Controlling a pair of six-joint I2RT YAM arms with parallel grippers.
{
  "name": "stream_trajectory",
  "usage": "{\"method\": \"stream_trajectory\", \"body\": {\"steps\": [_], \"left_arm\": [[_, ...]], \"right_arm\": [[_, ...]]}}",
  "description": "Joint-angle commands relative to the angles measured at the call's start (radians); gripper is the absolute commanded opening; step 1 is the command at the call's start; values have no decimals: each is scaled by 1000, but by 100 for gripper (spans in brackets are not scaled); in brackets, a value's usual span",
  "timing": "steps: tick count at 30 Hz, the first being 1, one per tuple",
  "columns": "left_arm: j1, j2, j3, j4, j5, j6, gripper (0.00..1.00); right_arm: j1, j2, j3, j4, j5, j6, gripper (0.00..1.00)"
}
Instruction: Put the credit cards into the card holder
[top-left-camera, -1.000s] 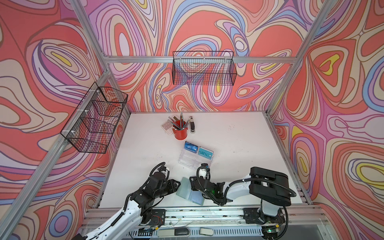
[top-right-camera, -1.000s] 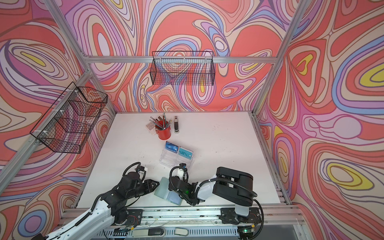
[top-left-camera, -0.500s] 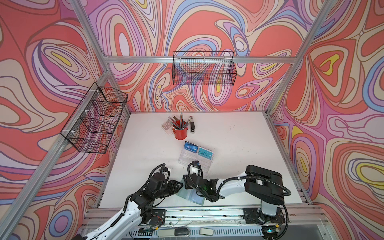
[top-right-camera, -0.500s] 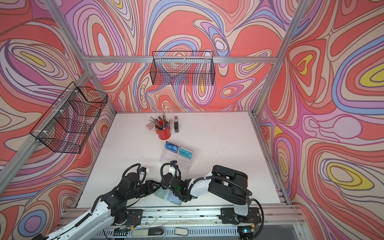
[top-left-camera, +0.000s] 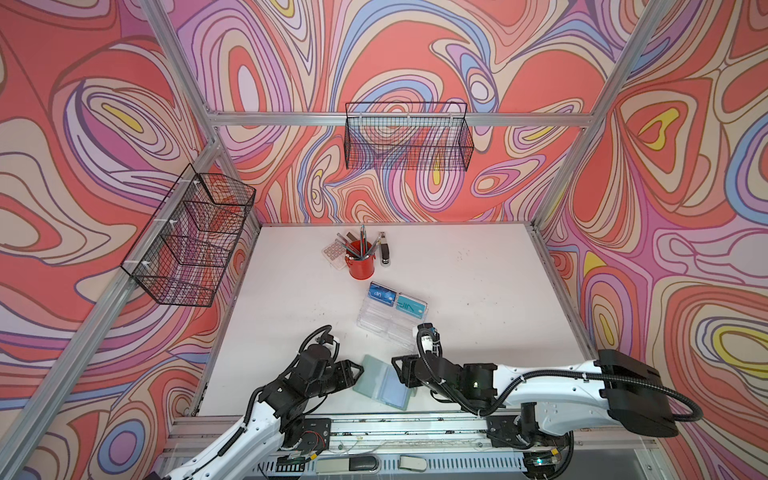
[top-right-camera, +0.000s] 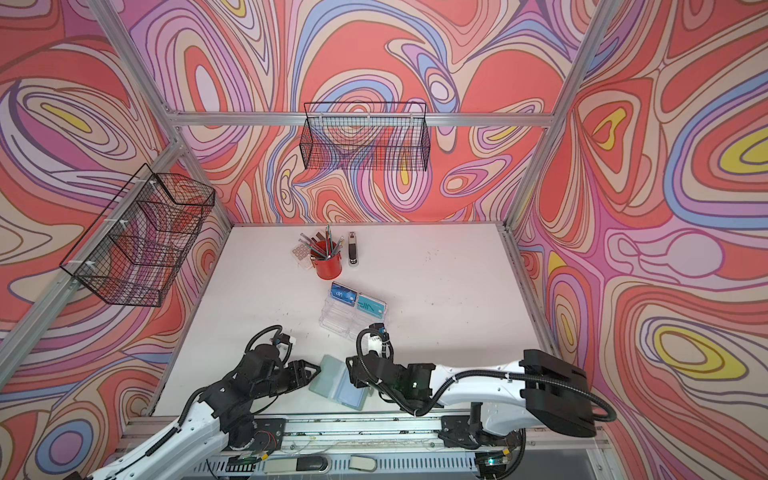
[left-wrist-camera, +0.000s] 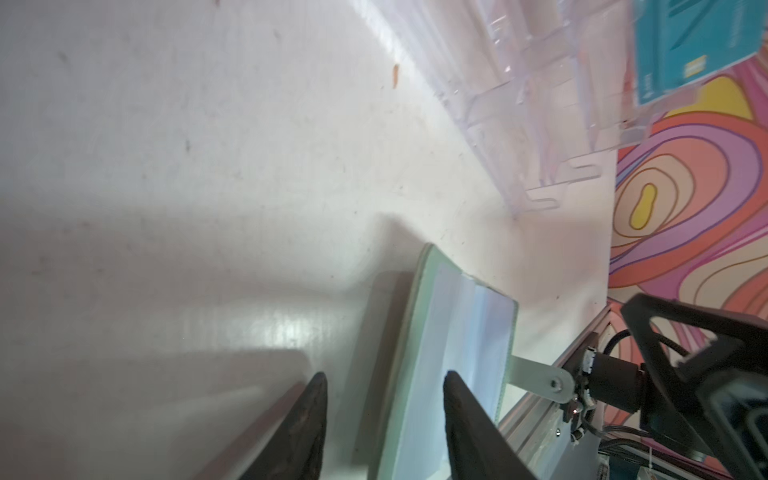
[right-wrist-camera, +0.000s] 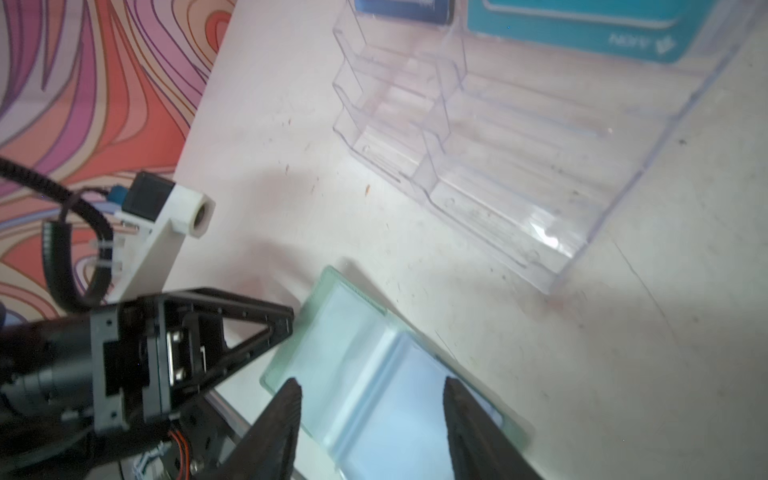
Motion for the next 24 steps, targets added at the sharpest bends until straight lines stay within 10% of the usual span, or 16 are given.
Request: {"method": "stream_trajectory", "body": {"steps": [1, 16, 24], "left_arm": [[-3, 75, 19, 55, 29, 34, 50], [-3, 124, 52, 31, 23, 68, 50], [-3, 55, 50, -25, -2, 62, 50]], "right_arm": [[29, -37, -37, -131, -56, 27, 59], [71, 171, 30, -237, -51, 28, 57], [77, 185, 71, -293, 27, 52, 18]]}}
